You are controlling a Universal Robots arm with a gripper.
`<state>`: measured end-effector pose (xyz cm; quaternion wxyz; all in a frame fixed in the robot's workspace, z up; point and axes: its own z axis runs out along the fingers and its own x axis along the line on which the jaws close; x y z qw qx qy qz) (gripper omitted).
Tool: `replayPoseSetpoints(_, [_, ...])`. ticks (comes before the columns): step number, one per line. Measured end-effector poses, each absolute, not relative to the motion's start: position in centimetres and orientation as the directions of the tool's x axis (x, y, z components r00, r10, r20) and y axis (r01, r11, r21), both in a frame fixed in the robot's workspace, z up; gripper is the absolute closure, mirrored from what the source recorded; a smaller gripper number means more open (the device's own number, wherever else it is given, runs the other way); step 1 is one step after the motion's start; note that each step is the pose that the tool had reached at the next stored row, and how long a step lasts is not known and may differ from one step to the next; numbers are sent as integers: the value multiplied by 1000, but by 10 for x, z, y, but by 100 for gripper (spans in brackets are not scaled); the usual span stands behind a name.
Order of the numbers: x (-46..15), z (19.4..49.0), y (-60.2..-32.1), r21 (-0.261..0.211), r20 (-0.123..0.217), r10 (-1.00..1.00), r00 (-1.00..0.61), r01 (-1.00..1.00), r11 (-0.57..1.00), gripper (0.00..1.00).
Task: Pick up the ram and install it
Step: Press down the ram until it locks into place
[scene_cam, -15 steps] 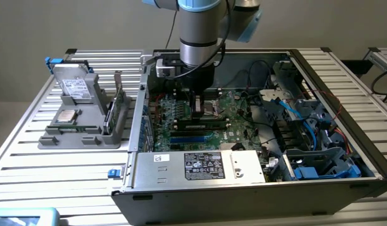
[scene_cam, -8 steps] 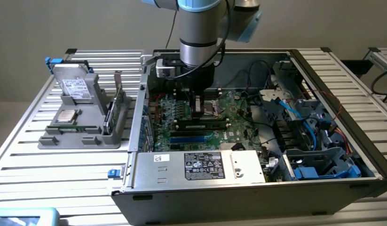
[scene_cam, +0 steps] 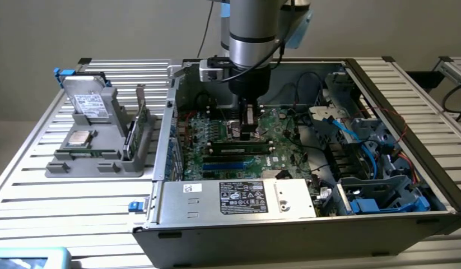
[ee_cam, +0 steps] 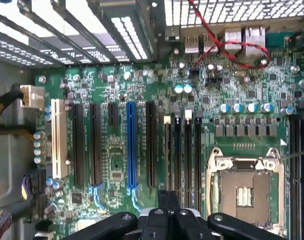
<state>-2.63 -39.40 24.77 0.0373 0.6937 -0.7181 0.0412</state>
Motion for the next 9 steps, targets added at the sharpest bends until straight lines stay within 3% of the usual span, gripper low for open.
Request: replayPoseSetpoints(9, [-17, 249, -394, -7, 111, -993, -35, -999, 34, 89])
